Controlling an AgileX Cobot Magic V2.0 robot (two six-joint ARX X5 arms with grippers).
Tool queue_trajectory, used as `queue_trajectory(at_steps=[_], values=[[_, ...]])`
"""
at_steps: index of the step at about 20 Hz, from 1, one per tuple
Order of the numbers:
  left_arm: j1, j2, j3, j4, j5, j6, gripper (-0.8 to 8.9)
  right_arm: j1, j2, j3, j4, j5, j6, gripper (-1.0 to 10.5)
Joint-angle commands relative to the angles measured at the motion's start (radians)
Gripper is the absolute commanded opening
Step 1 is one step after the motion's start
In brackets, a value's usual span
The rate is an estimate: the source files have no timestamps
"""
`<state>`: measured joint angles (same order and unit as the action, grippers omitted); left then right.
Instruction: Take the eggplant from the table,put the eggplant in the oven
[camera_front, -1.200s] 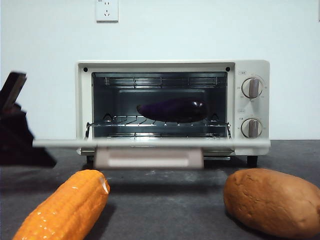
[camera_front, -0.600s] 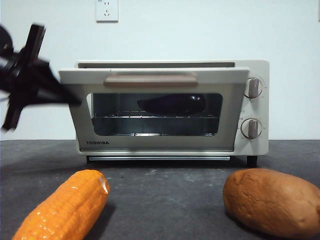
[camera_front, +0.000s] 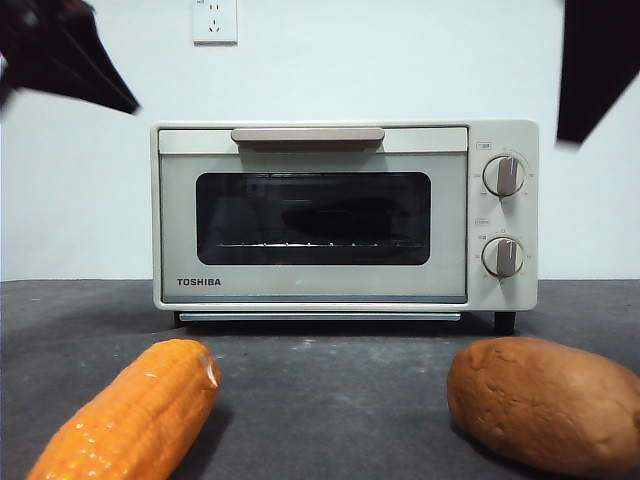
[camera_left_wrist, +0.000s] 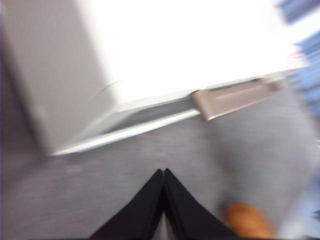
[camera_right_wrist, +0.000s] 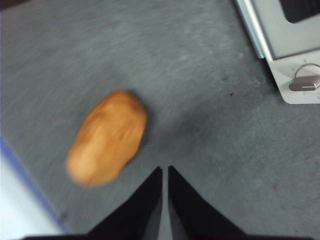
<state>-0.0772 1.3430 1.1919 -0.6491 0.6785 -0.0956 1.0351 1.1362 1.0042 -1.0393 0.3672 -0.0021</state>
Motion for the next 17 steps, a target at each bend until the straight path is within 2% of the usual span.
queue_trajectory(at_steps=[1,3,5,9,12,14,17], values=[[-0.020,-0.099,-0.009,0.000,-0.206,0.090,0.06,-0.093,-0.028,-0.076,0.146,0.003,0.010,0.0],[-0.036,-0.186,-0.060,0.029,-0.299,0.092,0.06,-0.189,-0.061,-0.154,0.264,0.000,0.032,0.0],[-0.049,-0.316,-0.196,0.133,-0.347,0.077,0.06,-0.320,-0.123,-0.268,0.438,-0.006,0.090,0.0],[-0.069,-0.526,-0.515,0.325,-0.419,0.023,0.06,-0.501,-0.293,-0.497,0.820,-0.155,0.151,0.0],[-0.089,-0.613,-0.684,0.456,-0.446,-0.037,0.06,-0.534,-0.373,-0.643,1.054,-0.163,0.149,0.0],[-0.100,-0.622,-0.708,0.418,-0.442,-0.144,0.06,-0.534,-0.387,-0.666,1.049,-0.124,0.148,0.0],[-0.101,-0.615,-0.708,0.404,-0.443,-0.156,0.06,-0.534,-0.387,-0.666,1.056,-0.062,0.148,0.0]])
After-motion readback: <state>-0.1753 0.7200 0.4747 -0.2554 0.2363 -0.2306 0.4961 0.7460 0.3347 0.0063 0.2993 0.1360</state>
